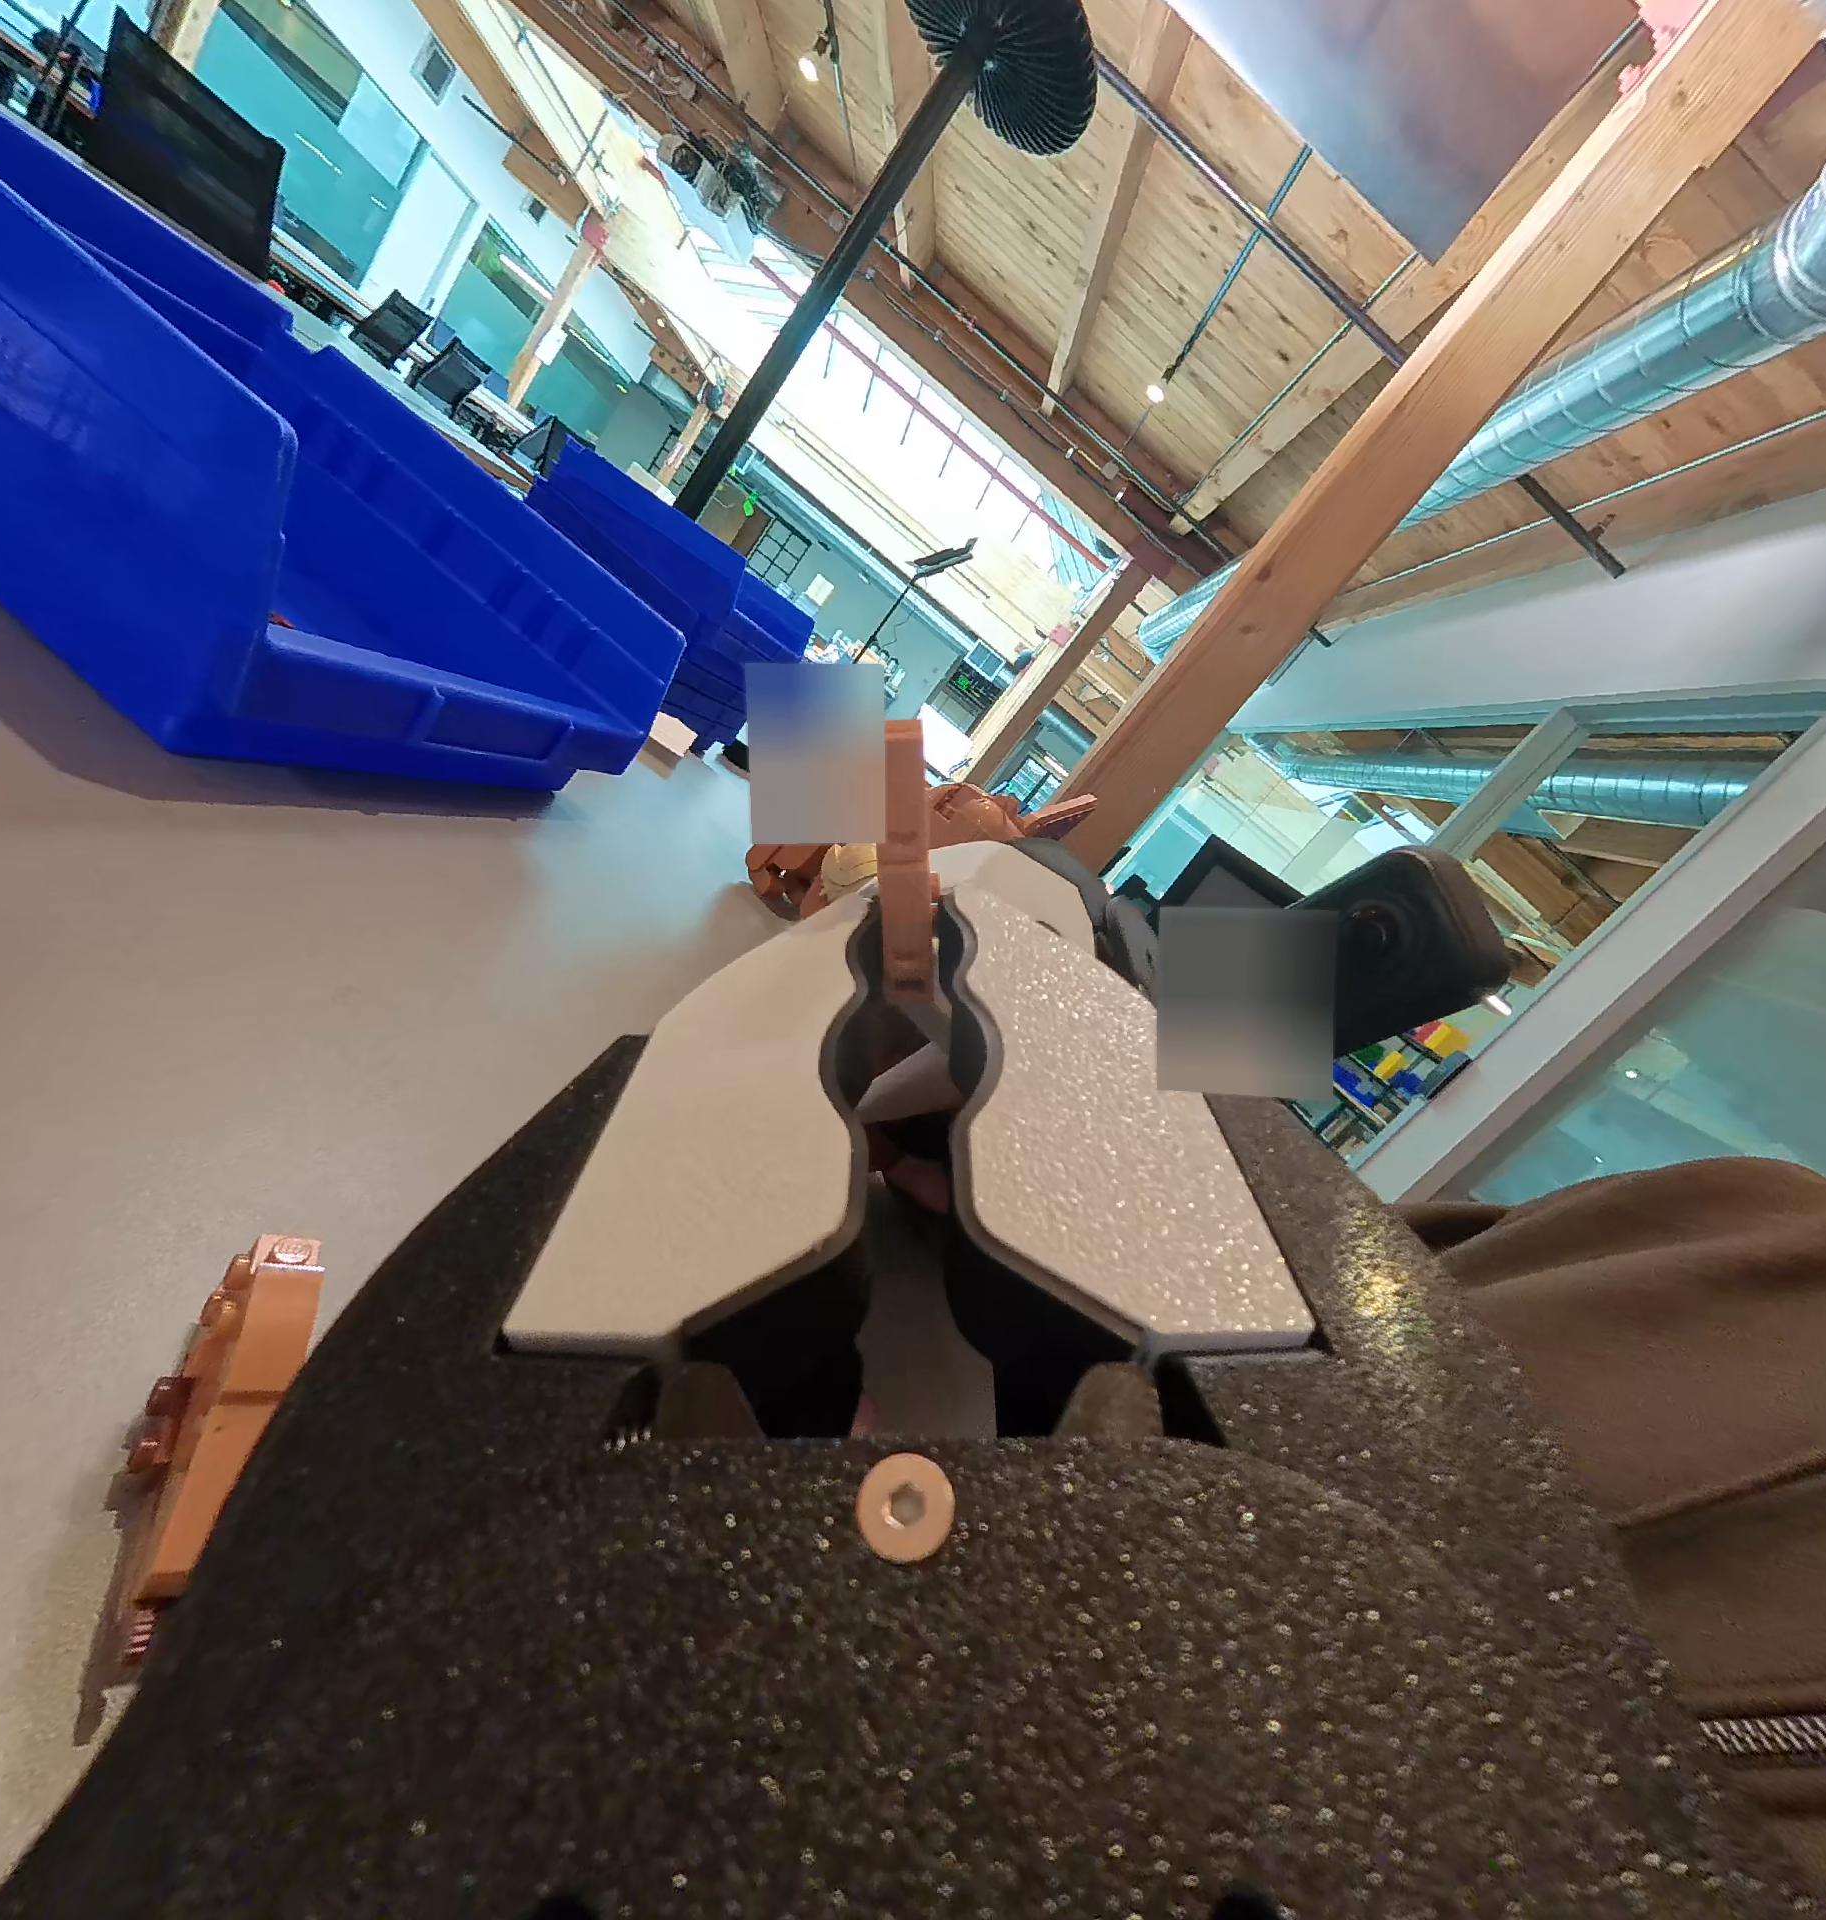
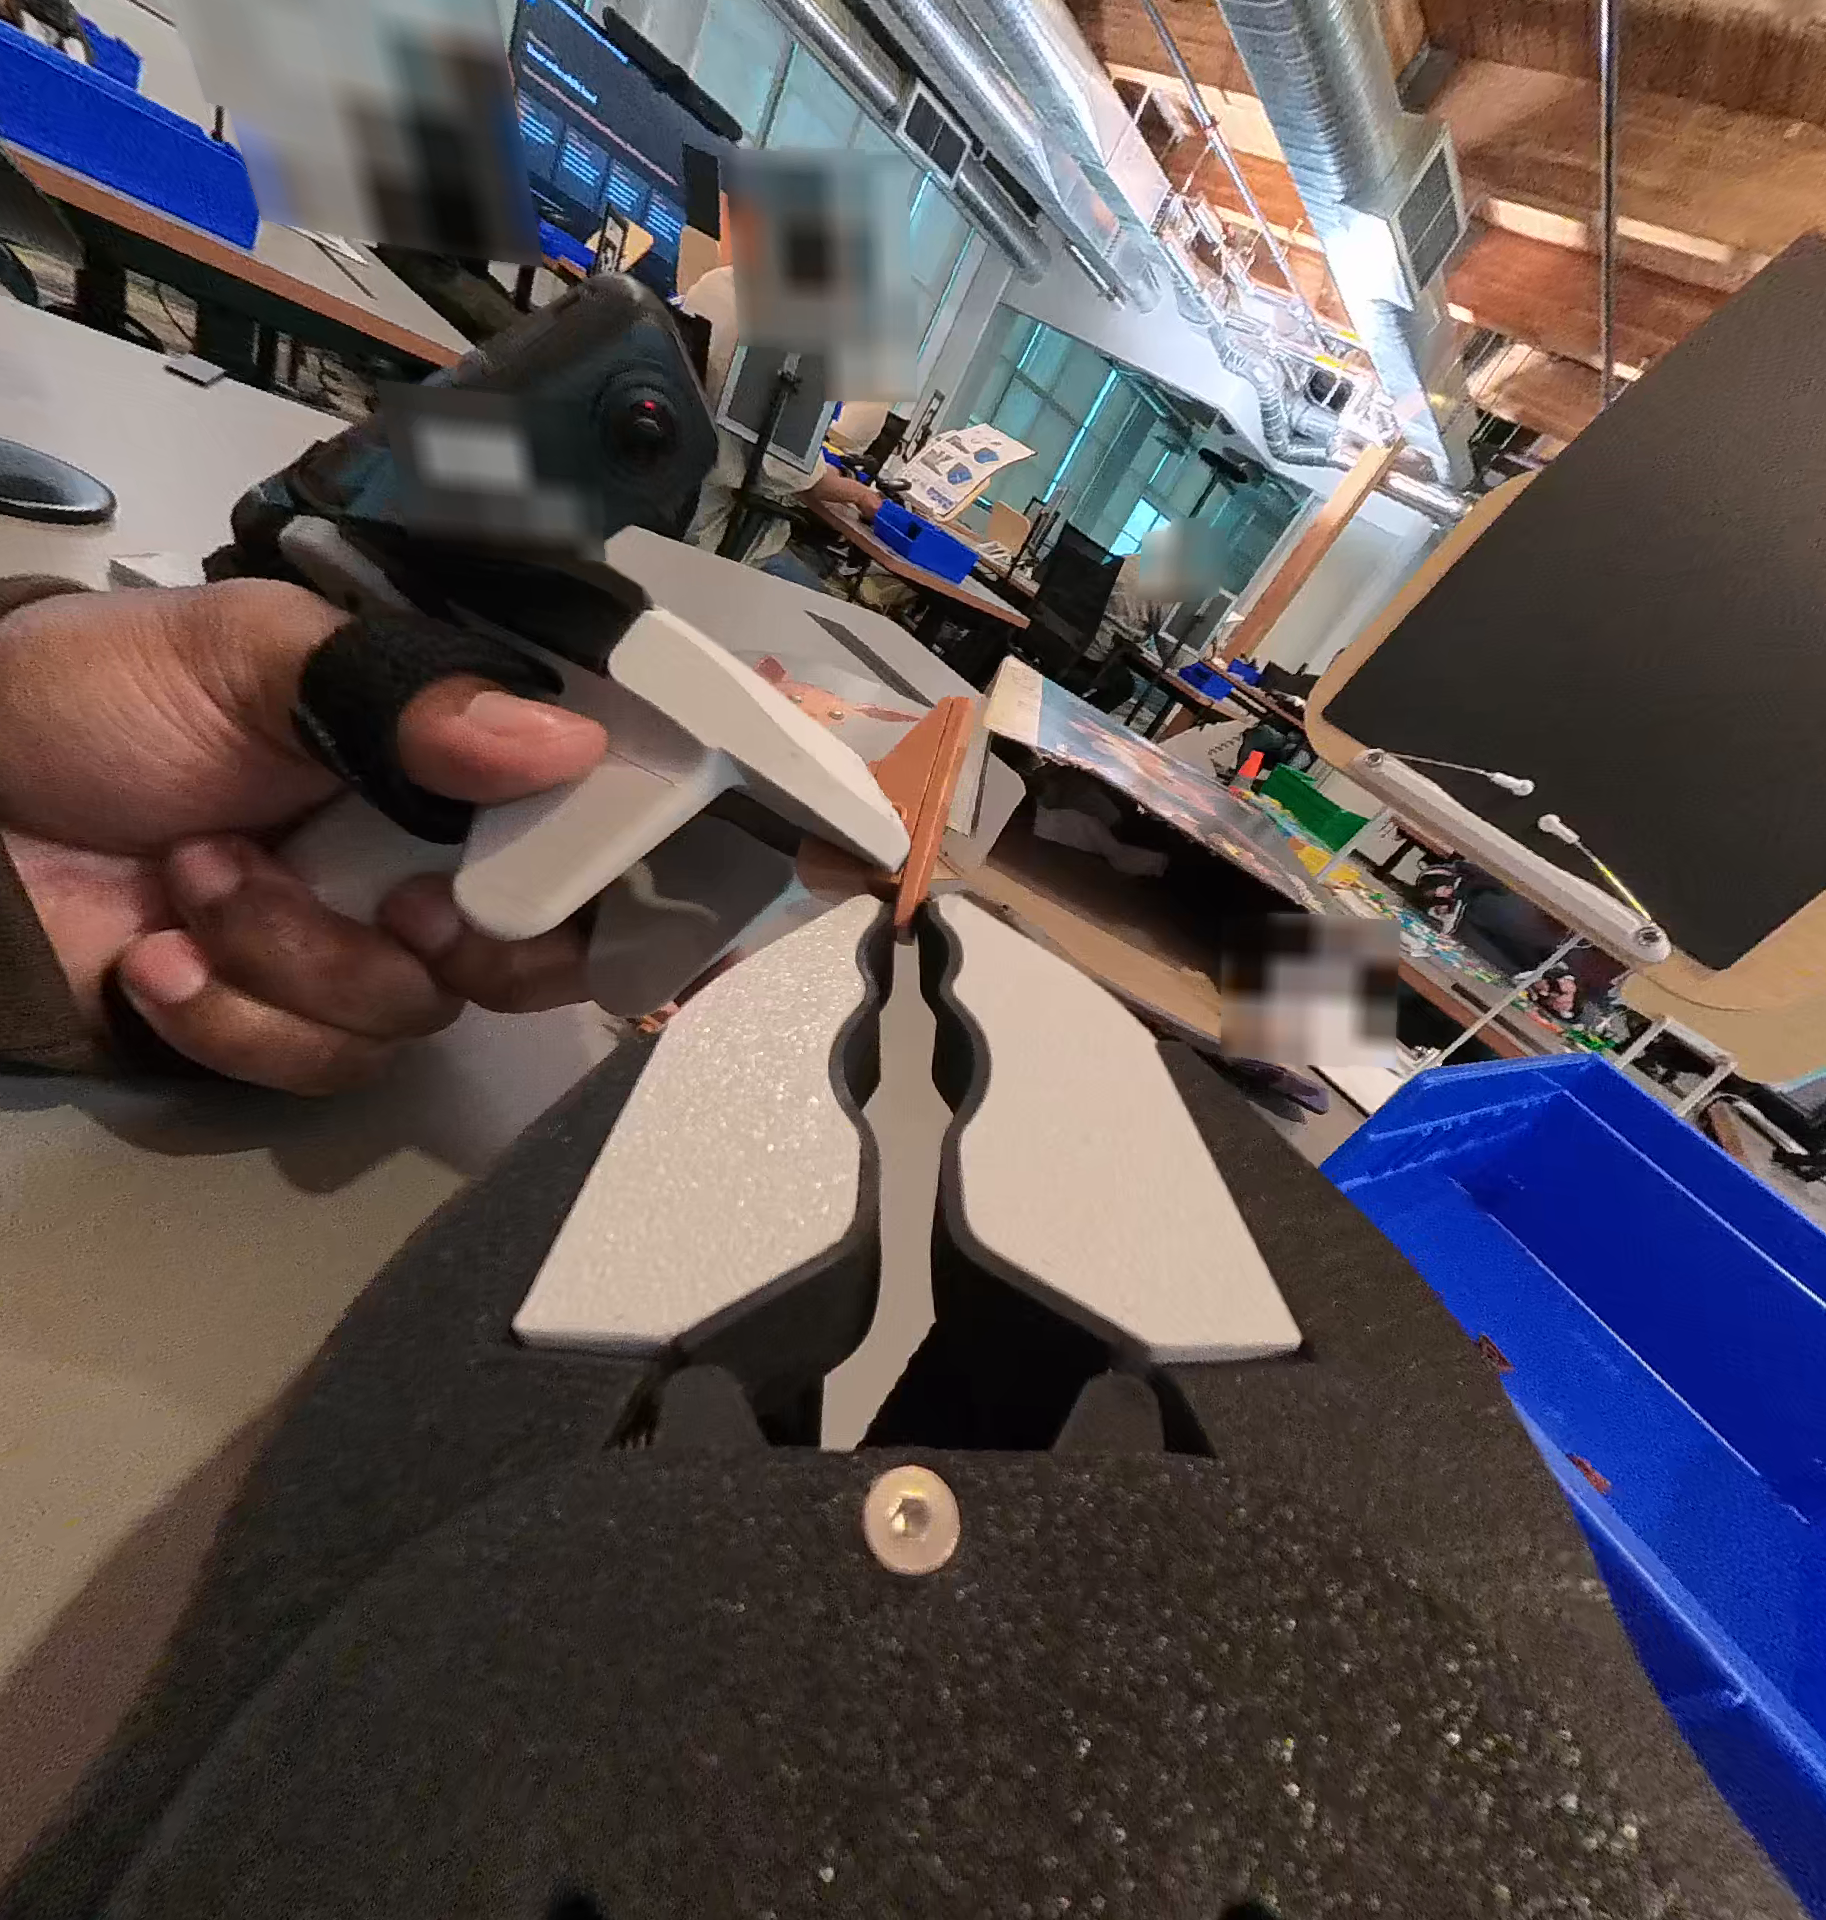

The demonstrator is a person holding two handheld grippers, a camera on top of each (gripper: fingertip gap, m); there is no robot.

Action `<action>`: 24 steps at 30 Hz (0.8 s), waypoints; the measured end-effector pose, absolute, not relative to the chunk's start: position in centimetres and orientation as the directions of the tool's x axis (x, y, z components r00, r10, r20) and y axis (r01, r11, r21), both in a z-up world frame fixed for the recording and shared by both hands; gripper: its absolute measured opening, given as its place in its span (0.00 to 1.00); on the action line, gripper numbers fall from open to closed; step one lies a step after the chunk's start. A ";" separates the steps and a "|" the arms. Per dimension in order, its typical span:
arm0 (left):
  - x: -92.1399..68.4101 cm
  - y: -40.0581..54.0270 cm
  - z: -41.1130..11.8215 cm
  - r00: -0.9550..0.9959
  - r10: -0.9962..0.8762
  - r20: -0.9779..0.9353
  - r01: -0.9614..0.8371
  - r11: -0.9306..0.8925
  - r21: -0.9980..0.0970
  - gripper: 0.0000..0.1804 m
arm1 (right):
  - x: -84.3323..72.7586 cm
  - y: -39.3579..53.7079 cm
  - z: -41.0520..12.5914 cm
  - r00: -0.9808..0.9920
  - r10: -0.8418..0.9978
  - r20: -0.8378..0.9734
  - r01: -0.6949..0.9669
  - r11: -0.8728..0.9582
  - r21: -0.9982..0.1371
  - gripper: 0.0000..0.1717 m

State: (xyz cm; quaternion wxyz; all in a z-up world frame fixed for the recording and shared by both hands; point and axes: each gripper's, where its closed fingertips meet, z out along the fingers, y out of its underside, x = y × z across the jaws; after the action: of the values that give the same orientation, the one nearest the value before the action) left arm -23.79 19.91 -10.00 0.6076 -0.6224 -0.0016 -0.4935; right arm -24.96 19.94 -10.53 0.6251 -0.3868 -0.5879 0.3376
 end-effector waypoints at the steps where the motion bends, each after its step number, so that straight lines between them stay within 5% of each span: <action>1: -23.8 19.9 -10.1 0.517 -0.596 0.615 0.598 -0.263 -0.757 0.05 | -24.9 19.9 -10.6 0.076 0.879 0.470 0.035 0.469 -0.882 0.03; 13: -23.6 20.0 -10.4 0.525 -0.587 0.617 0.573 -0.292 -0.766 0.05 | -24.7 20.1 -10.9 0.010 0.925 0.381 0.035 0.380 -0.924 0.02; 19: -25.3 19.4 -10.5 0.572 -0.569 0.591 0.553 -0.264 -0.790 0.05 | -22.7 25.1 -9.7 0.136 0.980 0.143 -0.019 0.147 -0.989 0.02; 24: -26.6 19.3 -10.4 0.602 -0.547 0.582 0.556 -0.235 -0.797 0.05 | -23.7 24.9 -10.6 0.202 0.919 0.339 0.084 0.328 -0.941 0.02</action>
State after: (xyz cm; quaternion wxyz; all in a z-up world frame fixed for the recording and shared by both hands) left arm -26.60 19.32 -10.43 0.6183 -0.6470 -0.0034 -0.4461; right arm -23.68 24.89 -10.56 0.6163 -0.4705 -0.5331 0.3385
